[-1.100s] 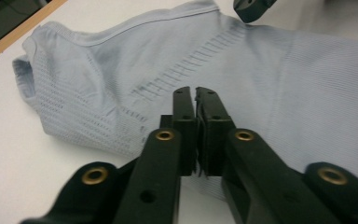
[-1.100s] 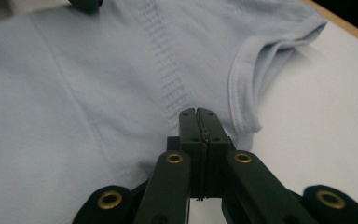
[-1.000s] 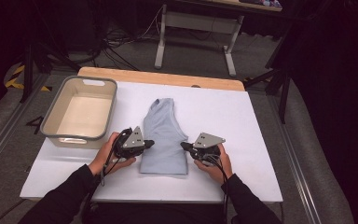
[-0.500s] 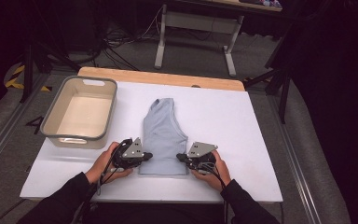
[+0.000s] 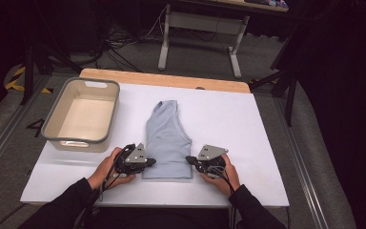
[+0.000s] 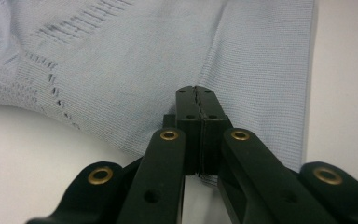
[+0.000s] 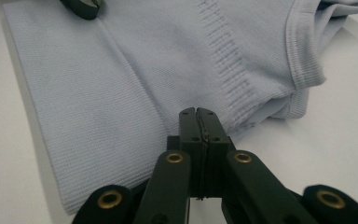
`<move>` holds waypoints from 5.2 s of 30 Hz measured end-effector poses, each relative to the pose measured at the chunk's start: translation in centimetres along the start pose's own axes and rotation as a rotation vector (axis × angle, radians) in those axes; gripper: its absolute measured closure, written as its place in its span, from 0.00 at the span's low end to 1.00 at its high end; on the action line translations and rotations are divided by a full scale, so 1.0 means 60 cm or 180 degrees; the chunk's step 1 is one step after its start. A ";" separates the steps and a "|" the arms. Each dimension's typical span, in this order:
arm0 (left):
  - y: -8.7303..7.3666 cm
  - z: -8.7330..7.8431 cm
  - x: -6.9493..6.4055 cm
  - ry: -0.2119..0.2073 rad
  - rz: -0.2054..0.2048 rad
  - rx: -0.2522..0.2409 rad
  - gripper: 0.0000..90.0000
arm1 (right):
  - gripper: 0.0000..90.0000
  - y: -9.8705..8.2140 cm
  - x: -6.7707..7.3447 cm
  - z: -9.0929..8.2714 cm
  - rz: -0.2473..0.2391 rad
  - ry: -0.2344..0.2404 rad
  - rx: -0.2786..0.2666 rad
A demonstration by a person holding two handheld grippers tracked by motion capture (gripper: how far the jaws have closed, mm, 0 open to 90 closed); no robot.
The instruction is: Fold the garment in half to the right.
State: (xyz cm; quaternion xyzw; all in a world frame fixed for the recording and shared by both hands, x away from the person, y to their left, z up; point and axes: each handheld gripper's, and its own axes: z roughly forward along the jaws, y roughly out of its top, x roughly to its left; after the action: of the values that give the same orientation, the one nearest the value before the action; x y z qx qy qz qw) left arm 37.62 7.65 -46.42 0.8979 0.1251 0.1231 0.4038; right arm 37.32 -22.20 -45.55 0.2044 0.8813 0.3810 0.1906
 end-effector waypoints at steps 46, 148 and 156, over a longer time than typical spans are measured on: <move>0.006 0.004 -0.008 0.0066 0.0022 0.0021 0.99 | 1.00 0.006 0.002 0.016 0.0058 -0.0111 0.0006; -0.026 -0.054 -0.015 0.0615 -0.0279 -0.0430 0.08 | 0.11 0.105 -0.143 0.085 0.0678 -0.0153 -0.0381; -0.026 -0.051 -0.016 0.0581 -0.0270 -0.0409 0.08 | 0.08 0.102 -0.159 0.126 0.0909 -0.0025 -0.0182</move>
State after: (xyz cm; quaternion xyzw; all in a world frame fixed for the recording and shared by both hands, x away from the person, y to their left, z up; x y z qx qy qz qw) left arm 35.54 10.48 -45.76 0.8491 0.1911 0.1949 0.4523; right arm 50.40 -18.72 -44.04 0.3236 0.8313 0.4284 0.1437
